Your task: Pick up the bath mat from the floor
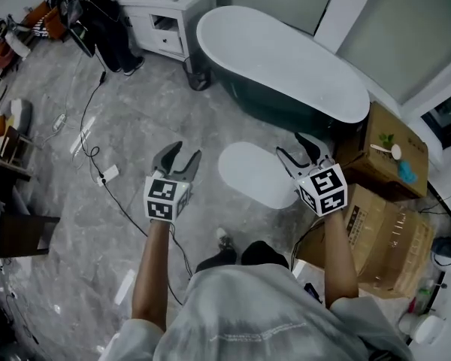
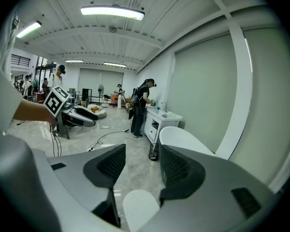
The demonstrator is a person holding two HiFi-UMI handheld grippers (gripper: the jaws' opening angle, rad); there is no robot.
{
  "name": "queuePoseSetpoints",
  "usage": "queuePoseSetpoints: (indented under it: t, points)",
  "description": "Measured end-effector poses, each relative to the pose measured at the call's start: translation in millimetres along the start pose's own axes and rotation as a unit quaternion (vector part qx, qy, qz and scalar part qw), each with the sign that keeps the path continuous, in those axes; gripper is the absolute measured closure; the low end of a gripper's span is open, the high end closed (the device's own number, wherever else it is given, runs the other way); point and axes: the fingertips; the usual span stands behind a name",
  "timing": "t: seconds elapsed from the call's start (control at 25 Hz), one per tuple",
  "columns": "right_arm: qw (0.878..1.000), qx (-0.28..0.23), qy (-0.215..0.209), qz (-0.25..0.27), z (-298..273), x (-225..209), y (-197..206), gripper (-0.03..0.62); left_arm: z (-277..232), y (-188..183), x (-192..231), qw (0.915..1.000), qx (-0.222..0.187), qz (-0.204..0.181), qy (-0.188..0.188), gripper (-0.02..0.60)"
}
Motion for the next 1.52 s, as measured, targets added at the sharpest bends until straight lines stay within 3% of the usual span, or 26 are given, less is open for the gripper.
queuePoseSetpoints:
  t: [0.48, 0.8, 1.16, 1.52]
  points:
    - [0.991, 0.107, -0.078, -0.03, -128.1, -21.7, 82.3, 0.365, -112.2, 82.7, 31.3, 0.9925, 0.092, 0.078, 0.02, 0.371]
    - [0.974, 0.187, -0.114, -0.057, -256.2, -60.5, 182.2, 0.365, -221.4, 173.5, 68.7, 0.9813, 0.142, 0.129, 0.015, 0.371]
    - [0.958, 0.24, -0.13, -0.085, -390.1, -72.0, 327.0, 0.365, -336.6, 335.2, 66.8, 0.9619, 0.198, 0.188, 0.015, 0.371]
    - [0.929, 0.294, -0.097, -0.201, -462.2, -50.5, 529.6, 0.365, -412.7, 542.7, -1.1, 0.9349, 0.274, 0.22, 0.047, 0.371]
Point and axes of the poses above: the fingertips, and each gripper's own axes: z backward along the fingers, x to its left, y out of its underside, and after that the axes turned 5 degrees about -z, right-handed
